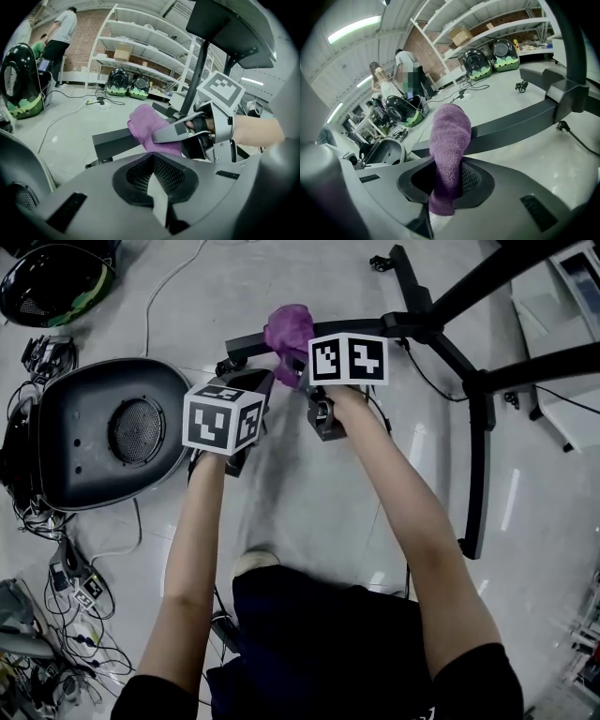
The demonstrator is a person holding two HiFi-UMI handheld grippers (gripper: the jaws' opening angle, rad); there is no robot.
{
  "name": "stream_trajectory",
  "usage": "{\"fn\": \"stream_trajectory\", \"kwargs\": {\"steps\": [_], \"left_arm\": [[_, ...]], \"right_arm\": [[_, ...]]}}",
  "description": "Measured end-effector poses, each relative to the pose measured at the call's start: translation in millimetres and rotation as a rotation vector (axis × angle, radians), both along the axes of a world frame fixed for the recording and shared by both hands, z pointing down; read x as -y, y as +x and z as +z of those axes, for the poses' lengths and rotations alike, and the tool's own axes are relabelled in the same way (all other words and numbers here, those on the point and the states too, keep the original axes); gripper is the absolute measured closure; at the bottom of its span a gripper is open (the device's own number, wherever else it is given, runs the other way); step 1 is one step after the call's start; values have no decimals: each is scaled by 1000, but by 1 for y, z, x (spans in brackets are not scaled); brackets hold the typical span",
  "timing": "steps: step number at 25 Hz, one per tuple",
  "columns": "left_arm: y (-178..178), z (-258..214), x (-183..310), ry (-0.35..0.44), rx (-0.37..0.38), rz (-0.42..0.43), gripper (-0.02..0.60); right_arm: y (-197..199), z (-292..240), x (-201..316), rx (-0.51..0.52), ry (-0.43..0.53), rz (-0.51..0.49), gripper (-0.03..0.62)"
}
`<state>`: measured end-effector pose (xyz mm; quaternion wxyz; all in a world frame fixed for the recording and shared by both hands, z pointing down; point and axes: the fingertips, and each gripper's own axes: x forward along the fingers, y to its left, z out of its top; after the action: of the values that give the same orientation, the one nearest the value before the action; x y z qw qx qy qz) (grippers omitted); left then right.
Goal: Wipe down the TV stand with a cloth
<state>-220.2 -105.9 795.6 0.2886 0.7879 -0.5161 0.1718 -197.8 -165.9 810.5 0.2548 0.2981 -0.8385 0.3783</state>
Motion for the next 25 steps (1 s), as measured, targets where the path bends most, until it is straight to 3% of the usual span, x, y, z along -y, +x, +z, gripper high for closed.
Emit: {"fn": "stream_trajectory", "kwargs": {"steps": [25], "left_arm": [[78, 2, 32, 3, -6, 113, 577]], "right_arm": [[108, 14, 55, -33, -14, 202, 499]]}}
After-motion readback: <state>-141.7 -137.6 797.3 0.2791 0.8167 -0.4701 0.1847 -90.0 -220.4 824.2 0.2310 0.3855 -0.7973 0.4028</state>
